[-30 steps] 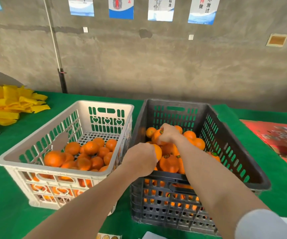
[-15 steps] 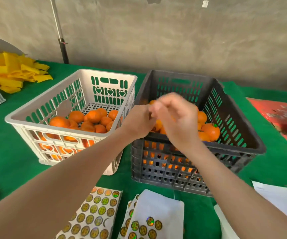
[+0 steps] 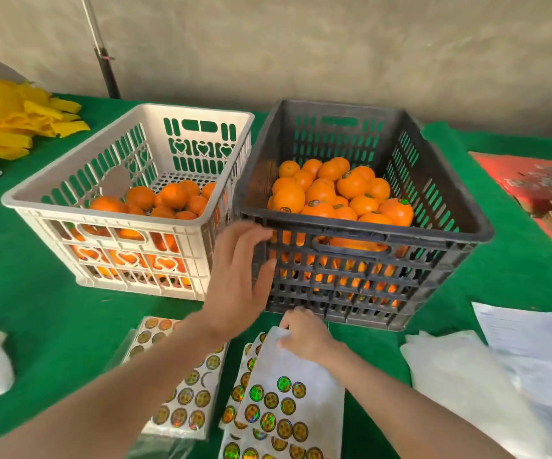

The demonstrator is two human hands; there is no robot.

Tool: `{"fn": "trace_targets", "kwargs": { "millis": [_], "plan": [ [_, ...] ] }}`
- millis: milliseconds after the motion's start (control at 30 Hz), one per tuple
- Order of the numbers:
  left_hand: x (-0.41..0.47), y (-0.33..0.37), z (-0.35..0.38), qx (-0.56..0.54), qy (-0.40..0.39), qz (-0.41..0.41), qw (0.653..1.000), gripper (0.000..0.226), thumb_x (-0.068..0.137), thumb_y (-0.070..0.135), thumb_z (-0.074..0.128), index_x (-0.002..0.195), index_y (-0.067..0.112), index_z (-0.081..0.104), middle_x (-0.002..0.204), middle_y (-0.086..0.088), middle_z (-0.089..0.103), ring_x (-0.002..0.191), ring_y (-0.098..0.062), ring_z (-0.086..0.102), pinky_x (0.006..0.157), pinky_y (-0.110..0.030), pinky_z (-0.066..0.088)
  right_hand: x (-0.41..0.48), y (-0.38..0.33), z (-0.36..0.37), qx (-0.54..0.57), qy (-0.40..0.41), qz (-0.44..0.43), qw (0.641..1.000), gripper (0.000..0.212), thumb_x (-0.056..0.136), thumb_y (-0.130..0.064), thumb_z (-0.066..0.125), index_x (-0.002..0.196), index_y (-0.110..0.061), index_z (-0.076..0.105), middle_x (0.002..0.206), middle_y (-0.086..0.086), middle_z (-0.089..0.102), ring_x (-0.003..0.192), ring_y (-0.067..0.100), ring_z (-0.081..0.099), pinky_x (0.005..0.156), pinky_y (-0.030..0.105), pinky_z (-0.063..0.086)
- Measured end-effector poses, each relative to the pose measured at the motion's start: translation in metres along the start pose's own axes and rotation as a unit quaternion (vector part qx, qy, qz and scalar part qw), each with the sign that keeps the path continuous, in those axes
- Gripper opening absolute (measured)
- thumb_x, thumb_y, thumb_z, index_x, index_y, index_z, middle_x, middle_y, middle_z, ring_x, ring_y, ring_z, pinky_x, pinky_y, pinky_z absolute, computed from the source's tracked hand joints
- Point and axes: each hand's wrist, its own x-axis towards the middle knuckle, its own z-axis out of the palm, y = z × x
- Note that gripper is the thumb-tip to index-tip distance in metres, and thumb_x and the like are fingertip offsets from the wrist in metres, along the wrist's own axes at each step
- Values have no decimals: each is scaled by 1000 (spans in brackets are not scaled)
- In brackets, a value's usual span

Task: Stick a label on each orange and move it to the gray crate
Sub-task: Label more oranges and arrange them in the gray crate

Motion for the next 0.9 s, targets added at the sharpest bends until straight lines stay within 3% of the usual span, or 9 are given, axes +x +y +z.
{"fn": "trace_targets", "kwargs": {
  "millis": [100,167,233,333,467,600,700,767,900],
  "plan": [
    [-52,-9,6,-54,-127,-246,959,38,85,15,69,120,14,53,108,9,52,103,-7,51,88,-25,49,-6,4,-8,95,40,-26,994,15,91,-9,50,82,-10,62,93,7,64,91,21,56,83,33,47],
    [-69,-18,10,-114,-235,-421,869,47,81,27,75,121,22,50,107,12,55,101,-10,56,81,-20,48,-14,4,-21,177,68,-47,981,9,94,-14,52,88,-16,58,96,-2,60,94,15,53,76,22,43],
    [-72,-24,14,-162,-326,-505,782,34,78,29,77,105,17,60,96,6,68,87,-10,66,71,-21,52,-21,3,-32,229,106,-56,966,7,94,-17,55,87,-19,56,94,-7,57,92,10,52,72,14,37],
    [-66,-25,18,-171,-342,-547,744,8,78,17,73,79,11,69,69,0,71,60,-11,67,54,-21,51,-36,-1,-42,224,167,-75,957,5,93,-17,56,98,-18,57,97,-9,56,95,7,51,78,17,37],
    [-55,-27,16,-251,-310,-587,704,16,85,2,64,101,1,67,90,-20,72,81,-36,70,73,-42,58,-57,-1,-34,77,322,-200,922,17,81,-3,69,97,-6,66,98,8,59,95,23,52,84,29,41],
    [-52,-27,14,-308,-322,-582,680,22,87,-2,58,108,-4,63,94,-24,71,81,-37,69,71,-42,57,-64,1,-17,86,217,-212,949,20,88,-15,65,106,-11,71,97,5,63,100,22,54,86,29,42],
    [-54,-27,15,-345,-323,-577,666,23,87,-4,56,110,-4,62,93,-25,70,80,-36,68,68,-40,57,-63,0,-11,84,212,-208,951,18,89,-18,61,103,-13,72,96,3,61,99,18,53,84,25,40],
    [-55,-27,15,-342,-331,-571,669,25,87,-6,56,111,-3,62,97,-27,69,84,-39,68,73,-43,57,-64,-1,-9,78,210,-212,951,14,88,-17,61,96,-12,72,93,3,60,95,19,54,84,34,46],
    [-55,-27,16,-344,-351,-560,667,22,87,-5,57,108,-2,64,92,-23,71,80,-35,68,72,-40,56,-68,-1,-7,62,212,-221,950,21,89,-18,60,107,-15,70,97,4,59,96,20,54,83,32,45]
  ]
}}
